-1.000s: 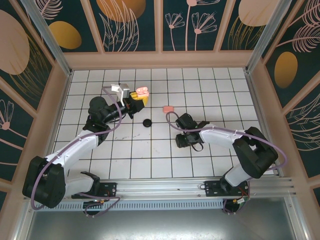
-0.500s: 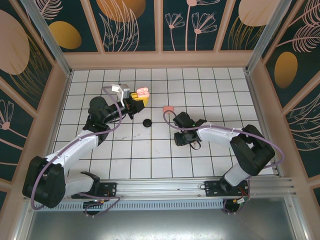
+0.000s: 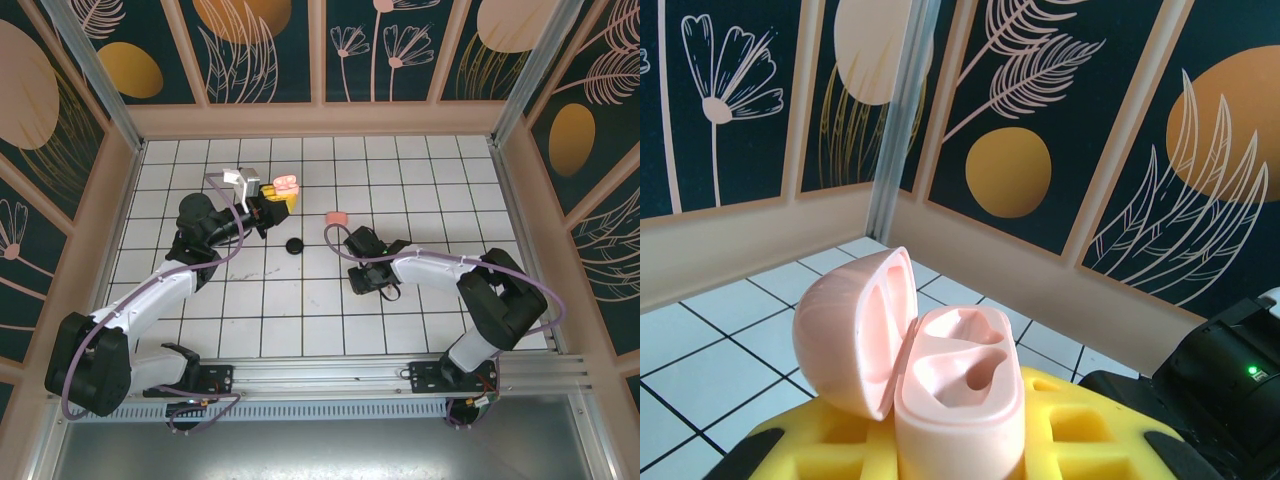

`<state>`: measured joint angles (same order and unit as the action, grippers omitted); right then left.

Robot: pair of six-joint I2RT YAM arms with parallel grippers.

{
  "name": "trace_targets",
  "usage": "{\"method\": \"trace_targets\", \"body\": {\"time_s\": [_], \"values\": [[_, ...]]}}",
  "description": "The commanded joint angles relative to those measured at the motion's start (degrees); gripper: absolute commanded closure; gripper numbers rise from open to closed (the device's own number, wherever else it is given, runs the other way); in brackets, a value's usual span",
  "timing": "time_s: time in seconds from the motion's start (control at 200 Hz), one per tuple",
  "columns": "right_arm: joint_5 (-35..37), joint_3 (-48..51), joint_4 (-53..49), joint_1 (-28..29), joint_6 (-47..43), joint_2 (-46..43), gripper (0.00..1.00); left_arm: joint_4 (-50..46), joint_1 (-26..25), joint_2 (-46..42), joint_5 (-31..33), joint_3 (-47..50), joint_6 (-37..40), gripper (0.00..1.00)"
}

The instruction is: Insert the wireless bluetooth earbuds into the charging case

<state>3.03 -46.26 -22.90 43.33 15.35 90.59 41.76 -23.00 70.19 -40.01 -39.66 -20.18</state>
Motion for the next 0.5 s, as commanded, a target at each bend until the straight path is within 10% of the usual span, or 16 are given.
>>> {"method": "trace_targets", "body": {"time_s": [0.0,0.49], "values": [[1.67,-0.74,-1.67,0.71,-0.37,1.20,0.69,1.13,0.12,-0.58,-1.04,-0.90,0.60,1.00],[1.85,-1.11,-1.45,1.49,-0.33,1.38,0.85,0.98,0.11,-0.64,-1.74,-0.51,0.56,1.00]]}}
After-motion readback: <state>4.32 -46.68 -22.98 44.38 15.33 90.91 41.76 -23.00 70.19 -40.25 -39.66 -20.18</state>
